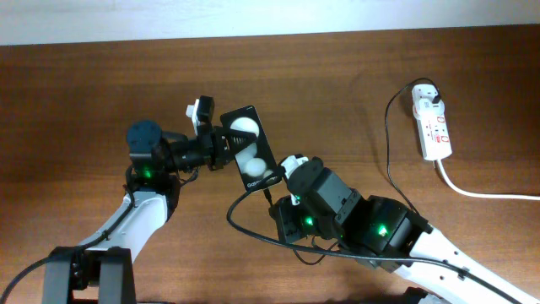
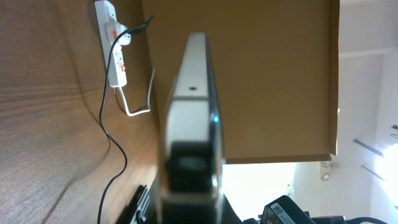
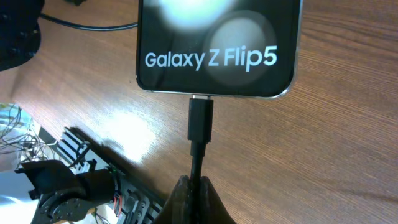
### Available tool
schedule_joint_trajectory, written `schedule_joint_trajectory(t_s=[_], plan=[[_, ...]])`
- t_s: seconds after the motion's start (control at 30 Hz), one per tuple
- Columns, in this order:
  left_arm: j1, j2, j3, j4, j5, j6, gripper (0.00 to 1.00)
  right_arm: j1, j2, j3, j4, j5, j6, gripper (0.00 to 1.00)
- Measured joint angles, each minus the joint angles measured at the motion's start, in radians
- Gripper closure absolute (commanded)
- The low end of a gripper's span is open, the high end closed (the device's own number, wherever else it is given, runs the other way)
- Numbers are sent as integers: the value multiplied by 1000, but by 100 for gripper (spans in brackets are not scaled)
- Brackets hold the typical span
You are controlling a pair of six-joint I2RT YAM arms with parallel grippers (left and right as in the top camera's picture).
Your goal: Plug charger to phone and switch on socket
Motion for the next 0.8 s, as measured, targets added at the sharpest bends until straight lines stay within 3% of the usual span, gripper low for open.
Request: schedule_joint_trajectory(t_s=[0.07,0.17,0.27,0.33,0.4,0.5,0.57,0.8], plan=[[1,0,0,0,1,9,100,0,2,0,5,10,2,82],[-19,0,-2,-1,87,80,100,-5,3,1,-5,63,1,79],[-19,0,-2,-1,71,150,100,-5,3,1,-11,68,2,75],[-19,0,-2,-1,34,186,100,15,3,1,-11,71,1,64],[-19,0,-2,-1,3,198,100,70,7,1,-14,119,1,63],[-19,0,-2,-1,-6,187,100,93,57,1,-14,180,-4,86],[-19,0,-2,-1,-4,178,100,93,112,1,-13,192,2,92],[-13,0,2,4,23,178,100,98,130,-2,31,192,2,96]])
